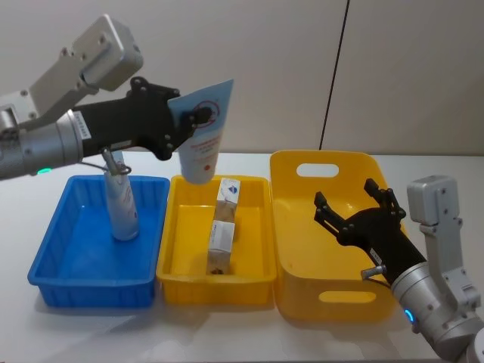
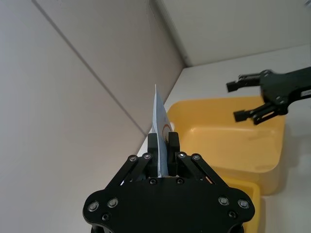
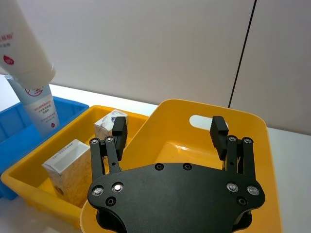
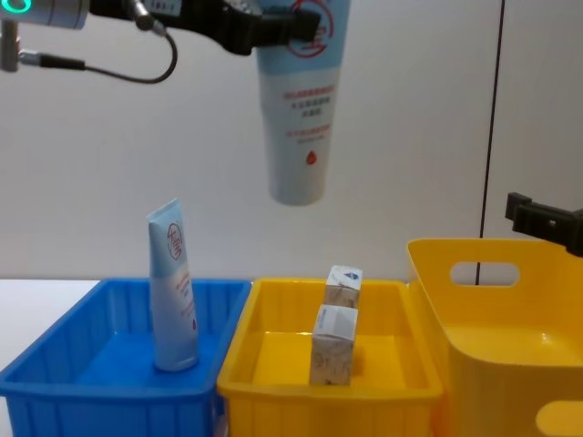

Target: Bimanual collaborative sorting of washing and personal care products

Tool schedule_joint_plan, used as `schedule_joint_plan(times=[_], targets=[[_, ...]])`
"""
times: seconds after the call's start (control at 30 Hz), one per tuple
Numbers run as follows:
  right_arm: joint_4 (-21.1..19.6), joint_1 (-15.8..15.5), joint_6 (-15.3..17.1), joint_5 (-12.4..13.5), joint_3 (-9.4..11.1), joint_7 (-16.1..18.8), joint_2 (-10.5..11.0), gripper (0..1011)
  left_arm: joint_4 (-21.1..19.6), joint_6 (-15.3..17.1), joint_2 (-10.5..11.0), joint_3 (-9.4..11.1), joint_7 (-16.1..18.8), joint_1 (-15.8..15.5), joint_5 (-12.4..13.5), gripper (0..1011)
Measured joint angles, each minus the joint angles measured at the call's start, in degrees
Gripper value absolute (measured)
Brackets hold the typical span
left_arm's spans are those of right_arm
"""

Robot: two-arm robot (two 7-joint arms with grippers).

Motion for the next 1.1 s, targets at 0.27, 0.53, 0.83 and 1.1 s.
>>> schedule_joint_plan(times=[0.27, 0.53, 0.83, 1.1], targets=[[0.0, 0.0, 0.0, 0.0, 0.0, 0.0, 0.0, 1002, 4.75, -4.31, -2.08, 1.74, -6.38, -4.92, -2.57, 107], [0.0, 0.0, 0.0, 0.0, 0.0, 0.0, 0.0, 1002, 10.18, -8.38, -4.73, 3.37, -12.81, -9.65, -5.24, 107], [0.0, 0.0, 0.0, 0.0, 0.0, 0.0, 0.0, 1002, 13.9, -11.05, -6.69, 4.51, -16.84, -12.79, -7.07, 107], [0.0, 0.0, 0.0, 0.0, 0.0, 0.0, 0.0, 1002, 15.65, -12.28, -7.57, 4.99, -18.68, -14.26, -7.89, 107]])
